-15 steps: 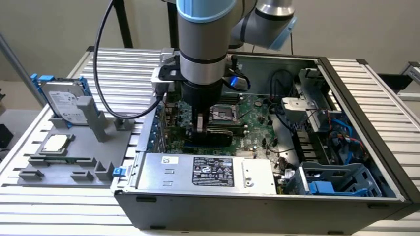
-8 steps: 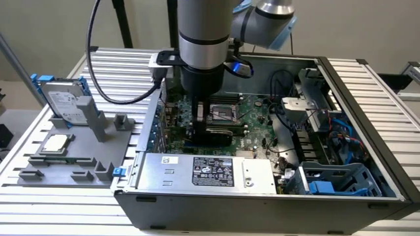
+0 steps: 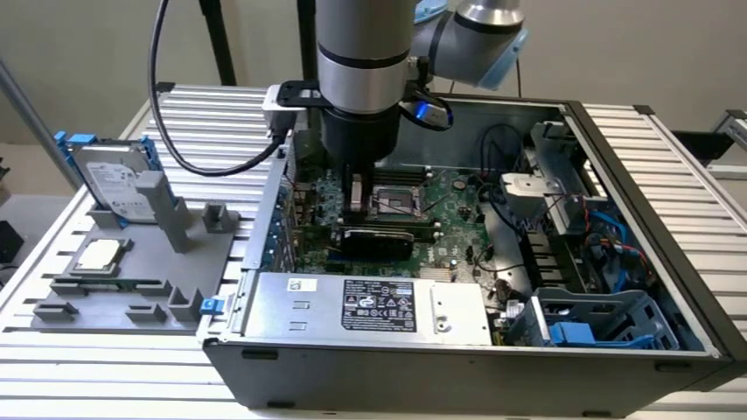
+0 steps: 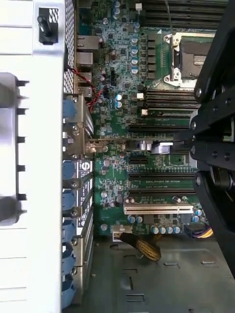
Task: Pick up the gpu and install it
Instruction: 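Insert the gpu into the slot, then press down on the gpu until it lock into place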
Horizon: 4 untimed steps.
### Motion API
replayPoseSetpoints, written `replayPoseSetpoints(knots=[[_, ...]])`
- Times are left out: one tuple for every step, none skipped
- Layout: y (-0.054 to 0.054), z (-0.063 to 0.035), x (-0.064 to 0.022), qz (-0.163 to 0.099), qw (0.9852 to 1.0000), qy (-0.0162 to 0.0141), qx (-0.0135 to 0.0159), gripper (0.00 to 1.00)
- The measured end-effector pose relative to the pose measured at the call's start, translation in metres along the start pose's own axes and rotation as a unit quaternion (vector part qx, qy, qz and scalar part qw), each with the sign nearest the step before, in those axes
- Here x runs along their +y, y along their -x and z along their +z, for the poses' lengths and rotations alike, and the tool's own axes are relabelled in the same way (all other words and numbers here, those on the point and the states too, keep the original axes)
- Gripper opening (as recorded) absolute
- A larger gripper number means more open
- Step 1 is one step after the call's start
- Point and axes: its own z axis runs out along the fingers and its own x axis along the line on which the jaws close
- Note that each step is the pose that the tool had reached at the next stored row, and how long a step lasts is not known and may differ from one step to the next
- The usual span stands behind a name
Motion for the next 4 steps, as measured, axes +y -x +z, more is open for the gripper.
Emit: replayPoseSetpoints(knots=[[0.0000, -0.0001, 0.0000, 0.000, 1.0000, 0.0000, -0.0004, 0.00], [0.0000, -0.0001, 0.0000, 0.000, 1.0000, 0.0000, -0.0008, 0.00], [0.0000, -0.0001, 0.0000, 0.000, 1.0000, 0.0000, -0.0012, 0.00], [0.0000, -0.0001, 0.0000, 0.000, 1.0000, 0.0000, -0.0016, 0.00]])
